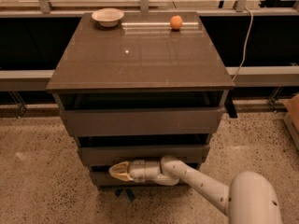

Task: Close middle drawer

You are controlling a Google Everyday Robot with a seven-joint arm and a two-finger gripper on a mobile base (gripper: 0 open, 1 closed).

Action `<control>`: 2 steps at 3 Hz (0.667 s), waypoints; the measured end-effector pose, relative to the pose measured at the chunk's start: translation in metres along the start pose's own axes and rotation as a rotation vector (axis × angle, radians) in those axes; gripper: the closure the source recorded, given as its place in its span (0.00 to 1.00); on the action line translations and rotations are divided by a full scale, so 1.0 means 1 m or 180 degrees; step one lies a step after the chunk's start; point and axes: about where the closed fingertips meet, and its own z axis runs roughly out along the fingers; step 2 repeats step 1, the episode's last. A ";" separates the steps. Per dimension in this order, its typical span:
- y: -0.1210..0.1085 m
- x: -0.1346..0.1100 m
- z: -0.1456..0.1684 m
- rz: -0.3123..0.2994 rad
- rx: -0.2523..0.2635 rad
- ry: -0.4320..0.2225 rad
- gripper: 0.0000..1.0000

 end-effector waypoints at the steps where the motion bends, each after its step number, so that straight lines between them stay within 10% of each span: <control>1: 0.039 -0.006 -0.017 -0.0055 -0.0119 0.0082 1.00; 2: 0.039 -0.006 -0.017 -0.0055 -0.0119 0.0082 1.00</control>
Offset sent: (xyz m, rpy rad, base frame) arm 0.0000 0.0000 0.0000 0.0000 0.0000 0.0000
